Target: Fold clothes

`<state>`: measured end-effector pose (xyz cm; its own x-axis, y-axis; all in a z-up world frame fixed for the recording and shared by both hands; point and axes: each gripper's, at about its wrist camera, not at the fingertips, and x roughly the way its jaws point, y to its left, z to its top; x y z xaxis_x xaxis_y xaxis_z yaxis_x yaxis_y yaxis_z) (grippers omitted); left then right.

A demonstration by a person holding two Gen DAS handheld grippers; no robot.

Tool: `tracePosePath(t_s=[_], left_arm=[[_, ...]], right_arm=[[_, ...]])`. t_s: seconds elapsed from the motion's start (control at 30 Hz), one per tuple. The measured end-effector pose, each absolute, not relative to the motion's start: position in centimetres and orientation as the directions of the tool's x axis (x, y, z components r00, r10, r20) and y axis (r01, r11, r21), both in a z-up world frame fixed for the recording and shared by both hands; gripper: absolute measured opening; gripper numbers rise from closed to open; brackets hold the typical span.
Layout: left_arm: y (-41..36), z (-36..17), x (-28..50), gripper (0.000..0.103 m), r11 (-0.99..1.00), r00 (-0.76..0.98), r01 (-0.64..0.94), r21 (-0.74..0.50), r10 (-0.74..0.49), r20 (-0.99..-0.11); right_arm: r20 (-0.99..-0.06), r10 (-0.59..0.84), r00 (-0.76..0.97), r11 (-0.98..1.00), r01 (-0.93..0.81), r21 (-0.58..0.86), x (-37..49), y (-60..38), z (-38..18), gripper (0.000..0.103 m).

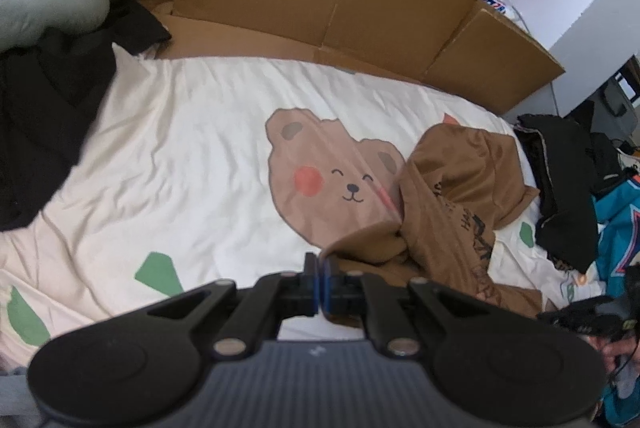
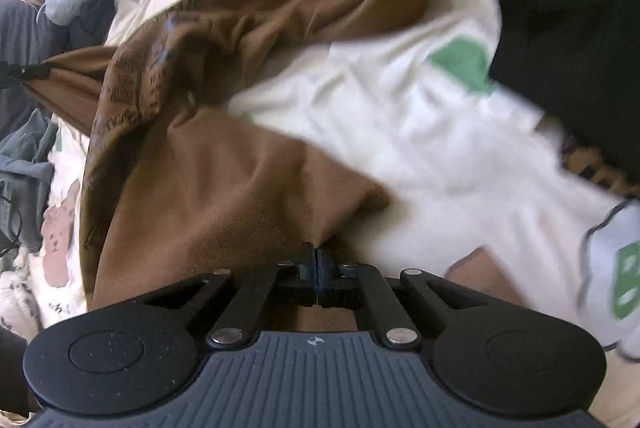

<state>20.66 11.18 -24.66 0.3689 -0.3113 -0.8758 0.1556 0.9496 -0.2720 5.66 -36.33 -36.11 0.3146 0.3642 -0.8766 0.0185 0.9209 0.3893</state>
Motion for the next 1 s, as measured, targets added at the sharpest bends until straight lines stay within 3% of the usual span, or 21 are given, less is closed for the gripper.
tracePosePath(t_s=[0.57, 0.67, 0.8, 1.0], left_arm=[[14.0, -22.3, 21.3, 0.002, 0.97, 0.405, 0.137, -0.202, -0.241, -0.882], [14.8, -22.7, 21.7, 0.003, 0.97, 0.357, 0.135, -0.202, -0.238, -0.903], [16.2, -24.9, 21.7, 0.003, 0.99, 0.333, 0.049, -0.134, -0.143, -0.932], [17.3, -25.2, 21.7, 0.01, 0.987, 0.359, -0.007, -0.159, -0.146, -0.922]], right_arm=[[-0.898, 0.155, 0.412, 0.973, 0.096, 0.212, 6.7, -40.4, -32.6, 0.0], [-0.897, 0.171, 0.409, 0.968, 0.099, 0.229, 6.7, -40.5, -33.2, 0.0], [-0.892, 0.208, 0.402, 0.963, 0.077, 0.26, 6.8, -39.7, -33.6, 0.0], [-0.88, 0.244, 0.407, 0.957, 0.048, 0.287, 7.4, -38.8, -33.7, 0.001]])
